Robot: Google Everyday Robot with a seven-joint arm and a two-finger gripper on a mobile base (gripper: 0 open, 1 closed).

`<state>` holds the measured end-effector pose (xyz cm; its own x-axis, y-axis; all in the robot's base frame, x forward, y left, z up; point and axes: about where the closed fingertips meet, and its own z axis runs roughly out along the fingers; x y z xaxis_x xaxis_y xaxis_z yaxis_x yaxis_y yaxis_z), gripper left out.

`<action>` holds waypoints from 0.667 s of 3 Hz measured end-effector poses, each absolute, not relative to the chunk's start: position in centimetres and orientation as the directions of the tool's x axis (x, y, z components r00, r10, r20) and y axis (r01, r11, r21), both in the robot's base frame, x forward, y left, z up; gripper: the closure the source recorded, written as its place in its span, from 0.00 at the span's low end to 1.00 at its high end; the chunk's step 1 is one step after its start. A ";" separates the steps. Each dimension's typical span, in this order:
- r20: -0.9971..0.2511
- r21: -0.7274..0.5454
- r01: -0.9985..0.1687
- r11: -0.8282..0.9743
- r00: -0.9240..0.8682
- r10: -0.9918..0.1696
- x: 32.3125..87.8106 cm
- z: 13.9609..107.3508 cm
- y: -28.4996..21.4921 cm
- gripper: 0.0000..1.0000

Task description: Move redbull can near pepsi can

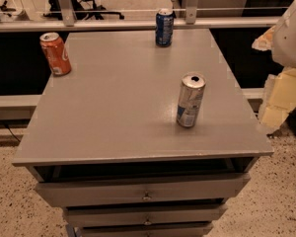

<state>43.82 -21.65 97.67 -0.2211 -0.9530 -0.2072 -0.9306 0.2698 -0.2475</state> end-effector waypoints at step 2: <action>-0.287 -0.242 -0.925 0.292 -0.220 -0.933 44.1 96.9 -21.1 0.00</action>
Offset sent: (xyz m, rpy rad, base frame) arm 0.0126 0.0197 -0.0344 0.3530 -0.0596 -0.0126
